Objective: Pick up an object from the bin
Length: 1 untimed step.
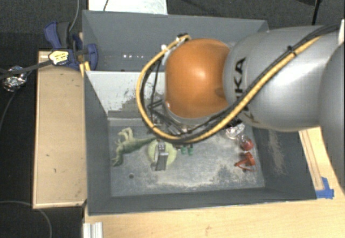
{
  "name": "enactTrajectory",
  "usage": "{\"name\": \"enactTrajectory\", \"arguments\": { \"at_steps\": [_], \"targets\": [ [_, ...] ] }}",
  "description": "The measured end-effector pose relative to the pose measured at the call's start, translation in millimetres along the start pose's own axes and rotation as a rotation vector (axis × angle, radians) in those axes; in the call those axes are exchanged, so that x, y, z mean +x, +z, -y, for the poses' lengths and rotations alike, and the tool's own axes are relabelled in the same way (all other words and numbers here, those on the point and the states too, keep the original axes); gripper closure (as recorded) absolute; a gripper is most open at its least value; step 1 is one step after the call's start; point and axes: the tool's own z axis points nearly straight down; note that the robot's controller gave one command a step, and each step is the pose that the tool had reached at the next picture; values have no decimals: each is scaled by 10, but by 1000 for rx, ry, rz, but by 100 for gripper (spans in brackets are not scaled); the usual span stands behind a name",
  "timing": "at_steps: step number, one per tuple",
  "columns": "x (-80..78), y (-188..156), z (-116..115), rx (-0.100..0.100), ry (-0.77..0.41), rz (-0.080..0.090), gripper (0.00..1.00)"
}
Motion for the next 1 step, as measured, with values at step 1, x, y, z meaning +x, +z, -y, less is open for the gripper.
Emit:
{"name": "enactTrajectory", "arguments": {
  "at_steps": [1],
  "targets": [
    [-135, 301, 118, 1, 33, -3, 0]
  ]
}}
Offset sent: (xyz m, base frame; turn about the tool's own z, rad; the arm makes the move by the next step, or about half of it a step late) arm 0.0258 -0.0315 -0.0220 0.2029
